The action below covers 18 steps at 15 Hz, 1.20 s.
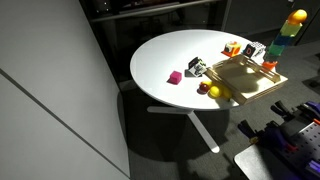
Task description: Take the orange off of the stack of blocks
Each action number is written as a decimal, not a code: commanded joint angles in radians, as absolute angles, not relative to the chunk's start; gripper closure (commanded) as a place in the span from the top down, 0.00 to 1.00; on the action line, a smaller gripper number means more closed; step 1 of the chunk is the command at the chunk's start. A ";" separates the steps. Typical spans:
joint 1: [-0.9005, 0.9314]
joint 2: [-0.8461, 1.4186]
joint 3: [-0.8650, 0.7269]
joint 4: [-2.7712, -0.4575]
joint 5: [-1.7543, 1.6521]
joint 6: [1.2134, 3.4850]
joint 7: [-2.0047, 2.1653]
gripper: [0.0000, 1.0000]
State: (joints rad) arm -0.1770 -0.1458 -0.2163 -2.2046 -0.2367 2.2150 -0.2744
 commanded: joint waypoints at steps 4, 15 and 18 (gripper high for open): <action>-0.192 -0.067 -0.232 -2.124 -0.193 2.202 -0.308 1.00; -0.221 -0.034 -0.253 -2.086 -0.180 2.154 -0.332 1.00; -0.224 -0.025 -0.258 -2.082 -0.160 2.140 -0.351 1.00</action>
State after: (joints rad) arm -0.2133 -0.0460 -0.2543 -2.1207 -0.2001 2.1807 -0.2991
